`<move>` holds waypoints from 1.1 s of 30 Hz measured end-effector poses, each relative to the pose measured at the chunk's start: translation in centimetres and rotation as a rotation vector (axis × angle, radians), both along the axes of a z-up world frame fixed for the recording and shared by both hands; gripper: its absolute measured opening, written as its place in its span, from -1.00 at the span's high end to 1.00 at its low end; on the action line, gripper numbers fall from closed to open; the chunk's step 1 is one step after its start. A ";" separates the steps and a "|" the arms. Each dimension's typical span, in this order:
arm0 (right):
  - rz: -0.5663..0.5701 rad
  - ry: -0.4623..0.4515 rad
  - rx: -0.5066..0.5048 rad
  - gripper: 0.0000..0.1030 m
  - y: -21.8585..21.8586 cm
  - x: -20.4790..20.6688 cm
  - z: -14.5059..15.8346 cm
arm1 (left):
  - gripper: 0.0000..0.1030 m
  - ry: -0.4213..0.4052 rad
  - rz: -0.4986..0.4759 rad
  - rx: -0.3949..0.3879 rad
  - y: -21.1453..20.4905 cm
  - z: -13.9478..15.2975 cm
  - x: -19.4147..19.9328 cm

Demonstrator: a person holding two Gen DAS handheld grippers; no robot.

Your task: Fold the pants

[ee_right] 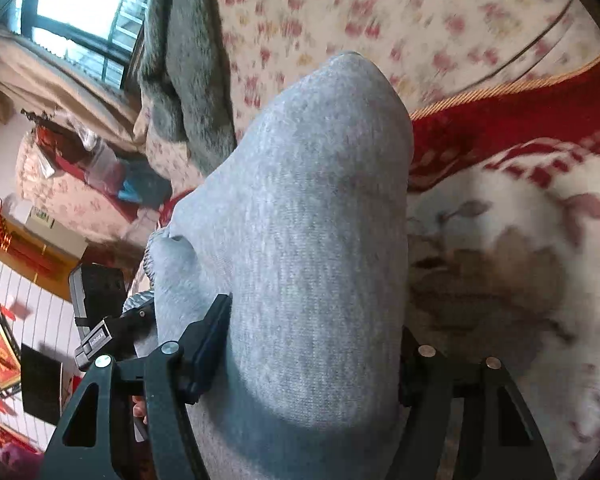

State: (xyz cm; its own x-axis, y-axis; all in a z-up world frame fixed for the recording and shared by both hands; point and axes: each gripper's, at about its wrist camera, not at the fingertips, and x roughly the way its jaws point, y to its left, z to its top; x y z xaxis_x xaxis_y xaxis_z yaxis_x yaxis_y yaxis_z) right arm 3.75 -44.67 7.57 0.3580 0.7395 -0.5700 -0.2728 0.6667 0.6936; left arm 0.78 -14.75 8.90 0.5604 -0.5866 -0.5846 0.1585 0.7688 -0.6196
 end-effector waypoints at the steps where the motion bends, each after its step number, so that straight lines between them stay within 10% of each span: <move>1: -0.011 -0.008 -0.007 -0.40 -1.0 -0.3 0.4 | -0.46 -0.004 -0.013 -0.003 -0.9 0.3 0.2; 22: -0.153 0.108 -0.006 -0.48 -14.3 -2.3 -6.3 | -0.48 0.047 -0.074 0.122 -13.8 -3.6 0.2; 33: -0.241 -0.006 -0.292 -0.64 -13.6 -4.8 -2.2 | -0.84 -0.058 -0.038 0.310 -14.4 -1.7 -0.9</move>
State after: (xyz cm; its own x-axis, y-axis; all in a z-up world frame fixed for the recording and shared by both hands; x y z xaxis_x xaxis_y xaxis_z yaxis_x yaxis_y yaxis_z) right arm -1.06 -58.22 5.41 0.5060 0.4404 -0.7417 -0.0874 0.8816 0.4638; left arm -0.13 -29.19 7.20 0.5788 -0.4071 -0.7066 0.2192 0.9123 -0.3460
